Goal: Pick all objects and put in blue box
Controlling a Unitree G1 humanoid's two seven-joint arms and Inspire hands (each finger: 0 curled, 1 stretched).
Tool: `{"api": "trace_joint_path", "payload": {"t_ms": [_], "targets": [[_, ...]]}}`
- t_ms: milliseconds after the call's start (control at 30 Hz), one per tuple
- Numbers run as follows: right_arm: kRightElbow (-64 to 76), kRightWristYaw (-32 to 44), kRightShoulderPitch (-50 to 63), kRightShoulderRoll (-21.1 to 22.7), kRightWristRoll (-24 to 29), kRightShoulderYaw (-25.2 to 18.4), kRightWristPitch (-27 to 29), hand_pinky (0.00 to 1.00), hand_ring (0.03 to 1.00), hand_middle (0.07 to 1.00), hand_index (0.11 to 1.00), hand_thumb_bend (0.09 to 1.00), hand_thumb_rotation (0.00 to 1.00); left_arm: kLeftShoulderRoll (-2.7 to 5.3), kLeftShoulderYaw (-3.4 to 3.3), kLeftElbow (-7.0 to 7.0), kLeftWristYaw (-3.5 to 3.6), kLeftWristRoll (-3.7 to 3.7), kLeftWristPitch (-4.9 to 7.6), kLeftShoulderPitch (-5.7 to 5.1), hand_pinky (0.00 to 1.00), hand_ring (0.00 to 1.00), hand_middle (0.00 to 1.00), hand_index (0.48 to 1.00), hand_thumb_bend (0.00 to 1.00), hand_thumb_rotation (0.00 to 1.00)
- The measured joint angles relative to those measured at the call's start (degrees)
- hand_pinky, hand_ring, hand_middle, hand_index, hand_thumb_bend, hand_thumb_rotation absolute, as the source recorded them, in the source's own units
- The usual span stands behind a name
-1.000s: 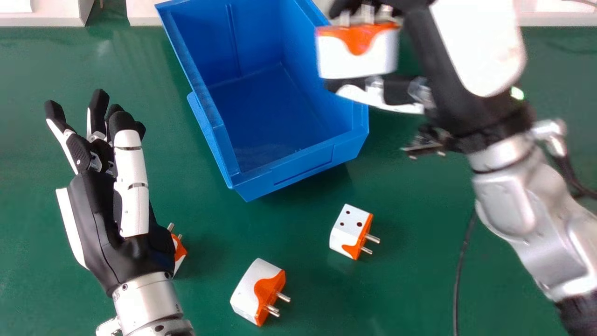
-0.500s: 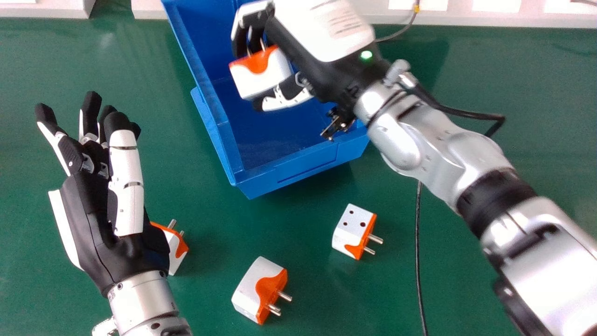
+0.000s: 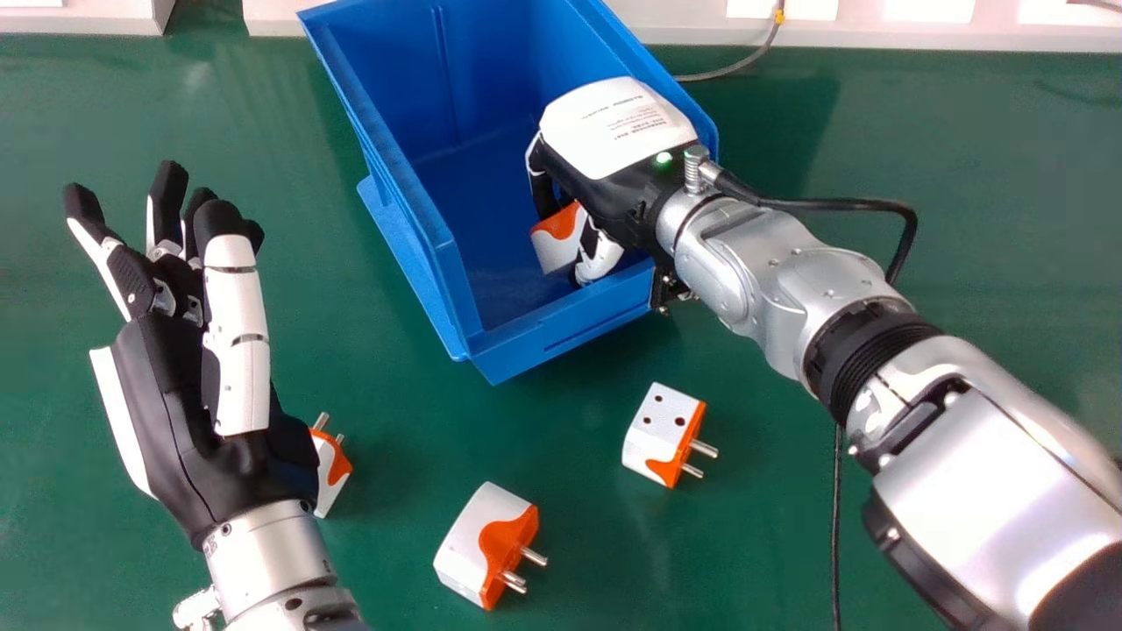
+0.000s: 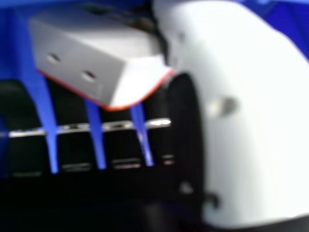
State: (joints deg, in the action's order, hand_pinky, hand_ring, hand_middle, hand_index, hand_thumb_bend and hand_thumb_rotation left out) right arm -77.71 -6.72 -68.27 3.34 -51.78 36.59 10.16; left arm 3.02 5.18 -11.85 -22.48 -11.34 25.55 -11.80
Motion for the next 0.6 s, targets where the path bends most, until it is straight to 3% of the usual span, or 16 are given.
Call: {"api": "trace_joint_path", "payload": {"t_ms": [33,100,167,233,600], "targets": [[0.0,1.8,-0.5,-0.2,-0.2,0.7,-0.7,0.55,0.701,0.785,0.719,0.650,0.01,0.00,0.00,0.00,-0.02,0.00,-0.03,0.01,0.86,0.92,0.93,0.910,0.41,0.52],[0.0,4.9,-1.4,-0.6,-0.7,2.2,-2.1,0.72,0.879,0.940,0.827,0.812,0.09,0.00,0.02,0.01,-0.02,-0.01,-0.04,0.04,0.86,0.93,0.93,0.912,0.41,0.51],[0.0,6.9,-2.0,-0.9,-0.6,2.5,-2.9,0.86,0.969,0.985,0.909,0.899,0.13,0.00,0.04,0.03,-0.02,-0.02,-0.05,0.08,0.86,0.93,0.93,0.911,0.41,0.51],[0.0,7.7,-2.2,-0.9,-0.3,2.5,-3.0,0.95,0.992,0.996,0.954,0.926,0.16,0.00,0.05,0.07,-0.02,-0.07,-0.05,0.10,0.87,0.93,0.93,0.911,0.41,0.50],[0.5,4.9,-2.1,0.2,-0.2,3.6,0.1,1.00,1.000,1.000,1.000,0.987,0.26,0.00,0.20,0.09,-0.12,-0.05,-0.08,0.20,0.86,0.93,0.93,0.914,0.41,0.51]]}}
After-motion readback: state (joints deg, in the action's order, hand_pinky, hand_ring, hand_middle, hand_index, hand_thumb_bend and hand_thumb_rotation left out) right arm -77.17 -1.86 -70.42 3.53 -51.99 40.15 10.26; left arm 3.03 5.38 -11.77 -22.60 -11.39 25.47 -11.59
